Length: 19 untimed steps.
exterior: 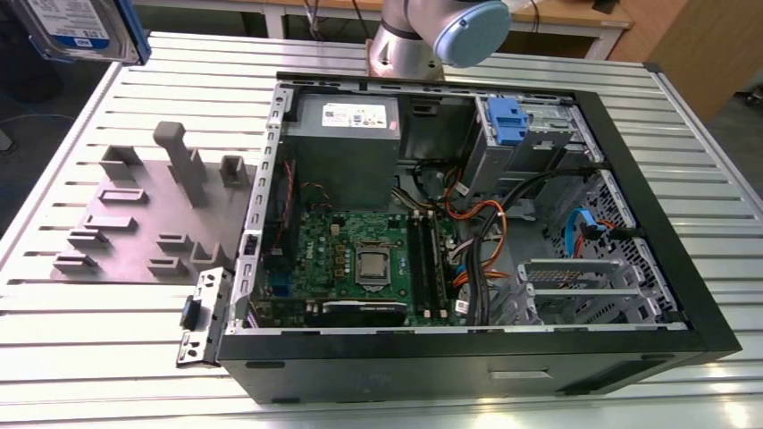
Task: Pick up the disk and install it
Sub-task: 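Pick up the disk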
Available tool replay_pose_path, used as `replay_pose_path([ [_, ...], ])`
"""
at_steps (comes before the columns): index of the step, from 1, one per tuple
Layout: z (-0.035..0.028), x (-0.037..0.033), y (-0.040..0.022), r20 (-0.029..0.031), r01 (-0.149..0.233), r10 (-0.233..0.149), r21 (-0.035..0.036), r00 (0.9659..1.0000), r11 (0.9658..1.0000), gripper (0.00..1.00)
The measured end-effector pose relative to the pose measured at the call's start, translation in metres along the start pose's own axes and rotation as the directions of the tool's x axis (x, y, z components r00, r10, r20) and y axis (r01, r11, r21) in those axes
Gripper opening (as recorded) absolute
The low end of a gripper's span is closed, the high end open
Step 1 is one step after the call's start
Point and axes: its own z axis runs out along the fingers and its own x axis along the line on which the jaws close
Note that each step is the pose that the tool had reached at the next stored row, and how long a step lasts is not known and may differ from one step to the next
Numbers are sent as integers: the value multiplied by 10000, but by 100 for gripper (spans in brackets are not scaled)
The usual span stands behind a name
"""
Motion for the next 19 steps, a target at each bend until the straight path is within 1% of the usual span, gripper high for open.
replay_pose_path([
  [8, -115, -4, 1, -1, 0, 0, -2, 10000, 10000, 37],
  [13, -173, -6, 2, 0, 0, 0, -1, 10000, 10000, 37],
  [15, -192, -7, 2, 1, 0, 0, 0, 10000, 10000, 37],
  [19, -198, -7, 2, 0, 0, 0, 0, 10000, 10000, 37],
])
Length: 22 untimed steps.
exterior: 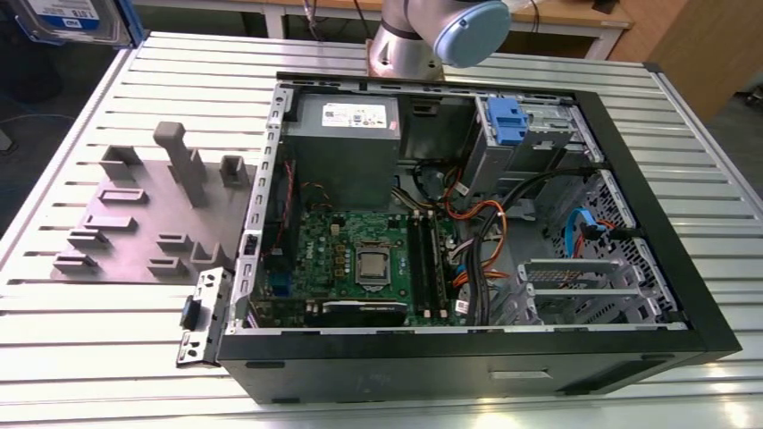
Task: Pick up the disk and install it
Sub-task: 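Pick up the disk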
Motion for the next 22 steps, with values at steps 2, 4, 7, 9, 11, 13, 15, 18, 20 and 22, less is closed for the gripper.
replay_pose_path([
  [2, -1, 0, 0, 0, 0, 0, 1, 10000, 10000, 37],
  [4, -1, -1, -6, 1, -1, 1, 2, 10000, 10000, 37],
  [7, -2, -1, -28, 0, 0, 0, 0, 10000, 10000, 37],
  [9, -2, 1, -32, 0, -1, 1, 0, 10000, 10000, 37],
  [11, -2, 11, -34, 0, 0, 0, 0, 10000, 10000, 37],
  [13, -2, 28, -35, 1, 0, 0, 1, 10000, 10000, 37],
  [15, -4, 51, -37, 0, 0, 0, 0, 10000, 10000, 37],
  [18, -5, 86, -38, 0, 0, 0, 1, 10000, 10000, 37],
  [20, -5, 107, -40, -1, 0, 0, 1, 10000, 10000, 37],
  [22, -6, 123, -40, 0, 0, 0, 1, 10000, 10000, 37],
])
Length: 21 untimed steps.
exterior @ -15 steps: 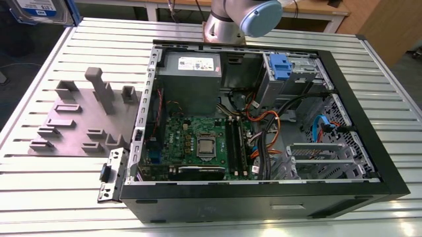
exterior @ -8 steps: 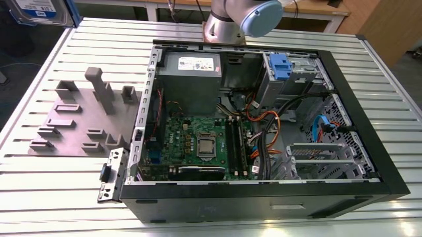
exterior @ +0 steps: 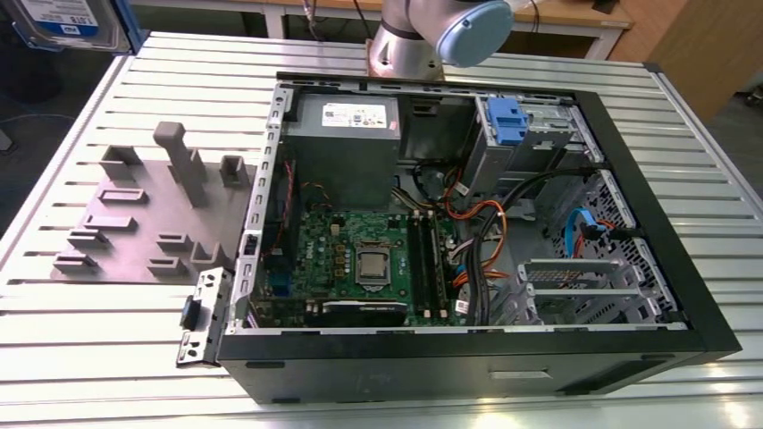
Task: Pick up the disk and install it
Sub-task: 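Pick up the disk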
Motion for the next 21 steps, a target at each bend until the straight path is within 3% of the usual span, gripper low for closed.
replay_pose_path([
  [10, 0, 6, -2, 1, 0, 0, 0, 10000, 10000, 37],
  [21, -1, 4, -54, 0, 0, 0, 0, 10000, 10000, 37],
])
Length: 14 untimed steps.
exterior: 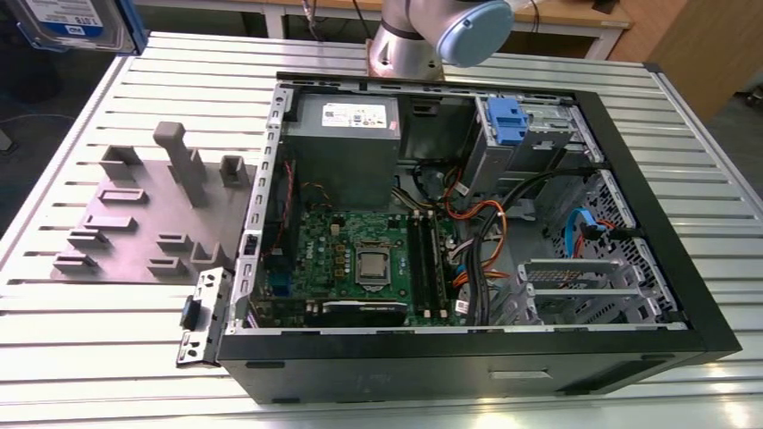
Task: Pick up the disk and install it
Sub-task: 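Pick up the disk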
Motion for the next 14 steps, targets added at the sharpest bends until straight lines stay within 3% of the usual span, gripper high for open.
replay_pose_path([
  [14, -1, -4, -87, 0, 0, 0, 0, 10000, 10000, 37],
])
